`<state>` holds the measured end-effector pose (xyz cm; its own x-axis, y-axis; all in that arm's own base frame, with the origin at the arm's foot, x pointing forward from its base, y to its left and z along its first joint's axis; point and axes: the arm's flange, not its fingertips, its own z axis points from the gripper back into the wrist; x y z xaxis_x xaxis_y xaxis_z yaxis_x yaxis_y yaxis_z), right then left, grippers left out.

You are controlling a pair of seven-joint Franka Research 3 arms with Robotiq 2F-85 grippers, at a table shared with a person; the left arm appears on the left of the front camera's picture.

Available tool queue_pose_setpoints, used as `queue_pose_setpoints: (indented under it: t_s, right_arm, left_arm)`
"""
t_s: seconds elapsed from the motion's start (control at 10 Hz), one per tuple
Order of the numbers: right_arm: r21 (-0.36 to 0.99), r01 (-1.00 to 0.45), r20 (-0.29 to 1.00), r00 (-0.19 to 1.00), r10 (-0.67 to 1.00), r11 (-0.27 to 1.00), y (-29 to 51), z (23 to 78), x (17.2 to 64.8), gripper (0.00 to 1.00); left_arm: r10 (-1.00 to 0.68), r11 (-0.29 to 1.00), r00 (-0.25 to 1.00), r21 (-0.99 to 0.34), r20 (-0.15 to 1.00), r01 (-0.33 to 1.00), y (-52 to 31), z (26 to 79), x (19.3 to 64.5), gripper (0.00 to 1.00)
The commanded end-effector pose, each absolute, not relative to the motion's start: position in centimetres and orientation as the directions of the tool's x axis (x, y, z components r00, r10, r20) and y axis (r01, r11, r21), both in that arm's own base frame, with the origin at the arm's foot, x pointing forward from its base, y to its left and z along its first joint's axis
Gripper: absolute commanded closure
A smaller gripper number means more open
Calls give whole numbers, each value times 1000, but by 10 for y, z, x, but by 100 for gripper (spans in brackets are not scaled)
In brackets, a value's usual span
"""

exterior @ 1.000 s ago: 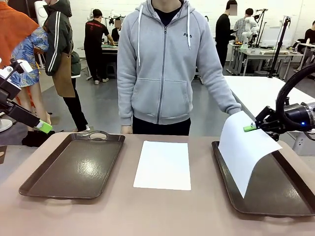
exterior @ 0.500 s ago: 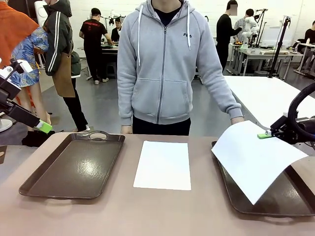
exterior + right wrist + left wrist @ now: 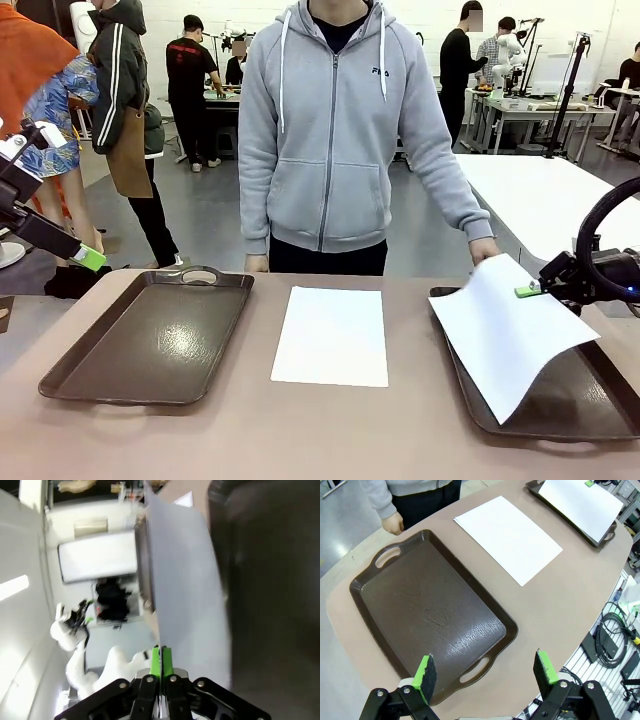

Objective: Sort the A4 documents.
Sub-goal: Place the A4 Paper in the designated Handle tray.

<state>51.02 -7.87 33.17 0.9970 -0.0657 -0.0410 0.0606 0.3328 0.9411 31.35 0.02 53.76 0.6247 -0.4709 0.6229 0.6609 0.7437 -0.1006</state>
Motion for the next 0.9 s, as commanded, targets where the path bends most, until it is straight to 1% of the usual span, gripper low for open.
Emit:
queue_pose_setpoints:
  t_s: [0.0, 0.1, 0.3, 0.6, 0.8]
  right_arm:
    - [918, 40, 40, 981, -192, 395, -75, 328, 487, 99]
    - [908, 41, 61, 972, -227, 416, -81, 329, 479, 99]
    - [884, 50, 72, 968, -242, 464, -86, 330, 472, 99]
    - [819, 57, 60, 981, -184, 570, -80, 336, 483, 99]
    - [768, 83, 15, 989, -147, 635, -77, 338, 497, 99]
  left_arm:
    - [-468, 737, 622, -112, 628, 667, 1, 537, 314, 0]
    - [-468, 737, 622, -112, 628, 667, 1, 537, 314, 0]
    - [-468, 737, 622, -112, 628, 667, 1, 537, 314, 0]
    - [-468, 737, 622, -112, 628, 667, 1, 537, 314, 0]
    - [-468, 737, 622, -112, 628, 667, 1, 537, 314, 0]
